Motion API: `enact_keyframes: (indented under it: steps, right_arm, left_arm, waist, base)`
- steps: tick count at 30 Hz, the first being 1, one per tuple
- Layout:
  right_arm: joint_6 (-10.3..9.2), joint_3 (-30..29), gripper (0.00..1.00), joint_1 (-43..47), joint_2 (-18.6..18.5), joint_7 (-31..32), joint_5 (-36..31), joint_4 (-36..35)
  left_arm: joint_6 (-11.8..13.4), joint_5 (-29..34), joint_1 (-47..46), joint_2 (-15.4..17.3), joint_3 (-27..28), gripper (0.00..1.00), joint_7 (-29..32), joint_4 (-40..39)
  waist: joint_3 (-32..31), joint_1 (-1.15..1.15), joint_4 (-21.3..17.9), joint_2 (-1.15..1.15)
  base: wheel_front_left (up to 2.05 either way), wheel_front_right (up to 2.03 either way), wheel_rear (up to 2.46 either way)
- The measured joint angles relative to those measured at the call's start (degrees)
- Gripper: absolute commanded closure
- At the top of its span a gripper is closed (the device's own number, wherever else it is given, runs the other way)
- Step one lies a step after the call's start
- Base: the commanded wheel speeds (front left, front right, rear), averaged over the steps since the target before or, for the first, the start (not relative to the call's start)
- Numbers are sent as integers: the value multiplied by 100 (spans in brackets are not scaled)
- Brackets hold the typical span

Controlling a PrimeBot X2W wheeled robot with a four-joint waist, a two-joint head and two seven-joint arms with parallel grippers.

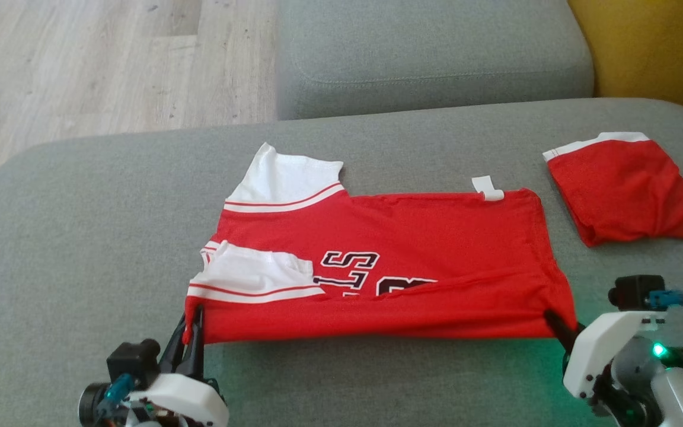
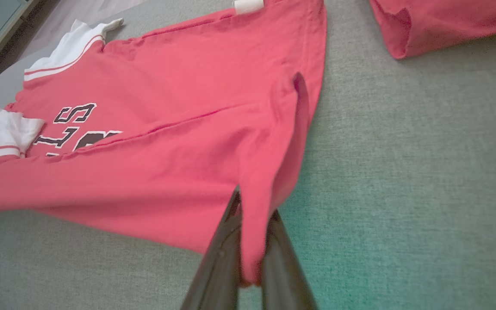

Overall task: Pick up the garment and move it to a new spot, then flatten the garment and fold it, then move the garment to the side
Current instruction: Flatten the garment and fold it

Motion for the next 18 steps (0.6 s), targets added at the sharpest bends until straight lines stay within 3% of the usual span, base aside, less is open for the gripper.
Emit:
enact_keyframes:
  steps: [1,2,3,4,12,18]
  right_arm:
    - [0,-71,37,31,35,-10,-41,-46]
    - [0,-148,0,43,71,-10,-110,-88]
    - [0,-193,0,46,93,-10,-197,-131]
    - [0,-226,0,47,119,-11,-281,-178]
    - [0,-619,0,18,344,-583,-710,-730]
    - [0,-777,0,-242,380,-1468,-1082,-1167]
  left_arm:
    - [1,-20,9,0,-4,100,0,1]
    - [2,-23,9,-1,-10,97,0,2]
    - [2,-23,7,-1,-19,37,-9,2]
    - [11,-23,5,-1,-20,0,-32,7]
    - [143,-18,-180,31,89,0,-245,-100]
    - [69,-34,-371,75,318,0,-296,-868]
  waist:
    - [12,0,-6,0]
    - [27,0,-11,0]
    - [41,0,-14,0]
    - [54,1,-19,0]
    - [189,1,-161,0]
    - [381,1,-303,0]
  base:
    - [0,0,0]
    - [0,0,0]
    - [0,0,0]
    - [0,0,0]
    - [0,0,0]
    - [0,0,0]
